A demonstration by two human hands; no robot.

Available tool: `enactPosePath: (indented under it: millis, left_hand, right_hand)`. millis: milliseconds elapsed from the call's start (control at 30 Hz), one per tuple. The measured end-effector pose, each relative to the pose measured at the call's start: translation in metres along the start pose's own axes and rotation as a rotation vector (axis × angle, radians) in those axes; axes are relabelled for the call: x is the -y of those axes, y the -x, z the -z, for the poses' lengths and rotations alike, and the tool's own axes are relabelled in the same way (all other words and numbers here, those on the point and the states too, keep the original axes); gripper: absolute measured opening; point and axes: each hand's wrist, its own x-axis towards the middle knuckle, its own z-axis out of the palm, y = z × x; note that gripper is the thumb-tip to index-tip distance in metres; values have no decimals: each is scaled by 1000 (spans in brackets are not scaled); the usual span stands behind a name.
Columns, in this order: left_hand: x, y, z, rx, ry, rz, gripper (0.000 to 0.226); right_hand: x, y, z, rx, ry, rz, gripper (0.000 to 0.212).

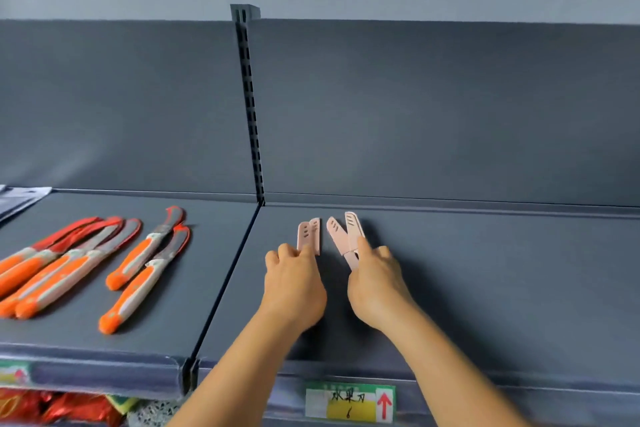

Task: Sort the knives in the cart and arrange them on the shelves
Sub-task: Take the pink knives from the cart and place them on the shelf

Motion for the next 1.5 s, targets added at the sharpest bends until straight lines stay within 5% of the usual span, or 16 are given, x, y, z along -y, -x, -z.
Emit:
enactPosePath:
  millis: [133,400,867,1133,1500]
  left_hand:
    - [11,-7,-2,46,-60,-56,38]
    - [17,-11,2,101,-36,-155,42]
    - [15,89,30,-81,182,-676,40]
    - [0,174,-11,143,180,-969,44]
    - [-31,292,-104,590,66,-1154,47]
  right_hand:
    - [6,-5,-7,35,225,-43,52]
    - [15,-1,-5,24,327,-46,48]
    - [16,137,14,-358,210,-84,51]
    - [-31,257,-19,-422,128,-346,54]
    - [-109,415,-65,-413,46,-869,53]
